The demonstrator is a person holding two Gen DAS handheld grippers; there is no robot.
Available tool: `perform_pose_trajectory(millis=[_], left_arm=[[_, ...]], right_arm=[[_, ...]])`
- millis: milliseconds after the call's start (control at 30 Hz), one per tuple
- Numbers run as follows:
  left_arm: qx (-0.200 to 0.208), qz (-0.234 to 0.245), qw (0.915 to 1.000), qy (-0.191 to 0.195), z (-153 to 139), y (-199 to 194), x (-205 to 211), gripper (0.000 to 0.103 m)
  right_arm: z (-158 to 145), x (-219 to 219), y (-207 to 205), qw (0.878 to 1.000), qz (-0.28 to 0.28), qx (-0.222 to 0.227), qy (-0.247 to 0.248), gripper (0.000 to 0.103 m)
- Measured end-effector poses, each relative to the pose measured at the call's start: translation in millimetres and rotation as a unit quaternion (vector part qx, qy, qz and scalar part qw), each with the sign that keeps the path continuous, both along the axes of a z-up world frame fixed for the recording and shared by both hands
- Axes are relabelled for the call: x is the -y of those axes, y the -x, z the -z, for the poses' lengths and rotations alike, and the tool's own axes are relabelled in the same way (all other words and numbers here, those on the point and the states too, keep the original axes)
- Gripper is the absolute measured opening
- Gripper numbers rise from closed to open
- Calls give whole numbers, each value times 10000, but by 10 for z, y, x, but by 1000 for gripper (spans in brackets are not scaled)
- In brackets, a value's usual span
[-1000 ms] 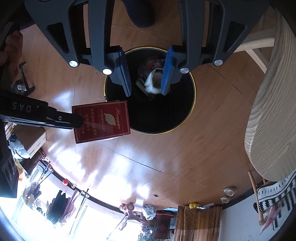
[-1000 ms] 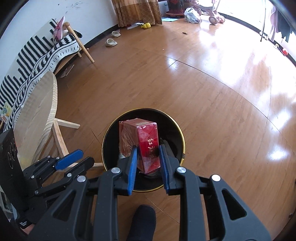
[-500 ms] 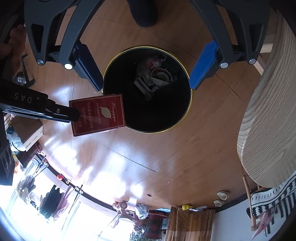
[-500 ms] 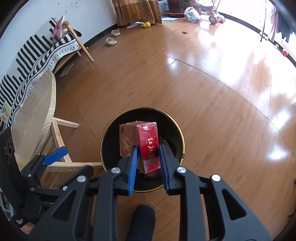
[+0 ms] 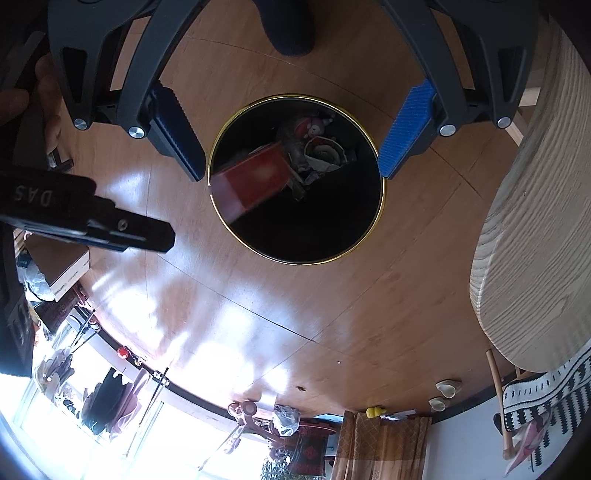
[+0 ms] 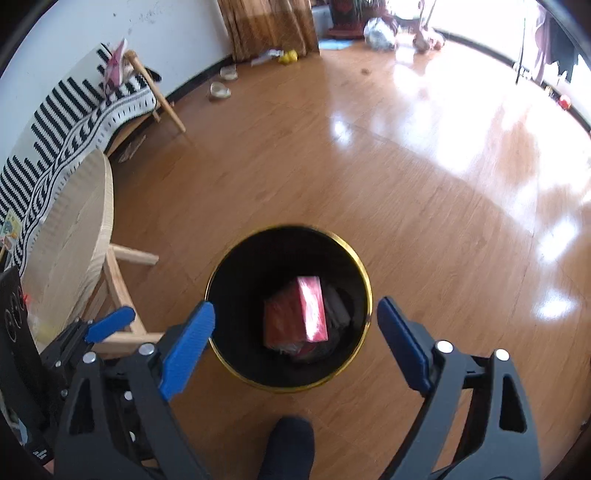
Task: Collect trash
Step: 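Open the left tool to drop the chip bag while the right tool releases the red box, then swing both tools back over the table toward the remaining trash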
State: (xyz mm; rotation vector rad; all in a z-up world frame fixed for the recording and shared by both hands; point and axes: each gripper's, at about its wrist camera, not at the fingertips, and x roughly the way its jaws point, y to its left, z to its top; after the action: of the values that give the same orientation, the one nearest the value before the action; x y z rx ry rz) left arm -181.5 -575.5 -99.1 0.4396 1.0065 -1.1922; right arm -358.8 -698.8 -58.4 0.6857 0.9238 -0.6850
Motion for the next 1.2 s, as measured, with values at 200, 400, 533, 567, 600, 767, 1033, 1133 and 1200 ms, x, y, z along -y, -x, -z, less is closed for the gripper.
perform_pose_trajectory(millis=[200, 400, 533, 567, 600, 767, 1033, 1133, 1200], left_arm=[[24, 22, 10000, 23, -17, 20, -57, 92], [25, -18, 9998, 197, -269, -55, -266, 92], [219, -272, 9986, 405, -563, -275, -638, 92], [243, -369, 9980, 455, -634, -355, -759, 92], [265, -473, 9973, 499, -702, -438, -872, 92], [387, -1177, 9900, 668, -1044, -922, -1604, 93], [700, -2468, 9641, 683, -1367, -1642, -3103, 93], [788, -2961, 9500, 601, -1384, -1864, -3805, 93], [803, -3226, 9416, 543, -1372, -1960, -4204, 93]], right_arm=[[-14, -13, -44, 10000, -19, -17, -16, 87], [-229, -133, -169, 9998, -86, 158, 118, 87], [-414, -313, -459, 9988, -326, 315, 193, 87], [-444, -367, -532, 9984, -398, 341, 210, 87], [-486, -451, -647, 9978, -507, 368, 239, 87], [-638, -949, -1264, 9920, -1128, 507, 253, 87], [-778, -2079, -2330, 9705, -2314, 670, 135, 87], [-808, -2664, -2729, 9538, -2925, 680, 95, 87], [-792, -2977, -2888, 9409, -3321, 663, 23, 87]])
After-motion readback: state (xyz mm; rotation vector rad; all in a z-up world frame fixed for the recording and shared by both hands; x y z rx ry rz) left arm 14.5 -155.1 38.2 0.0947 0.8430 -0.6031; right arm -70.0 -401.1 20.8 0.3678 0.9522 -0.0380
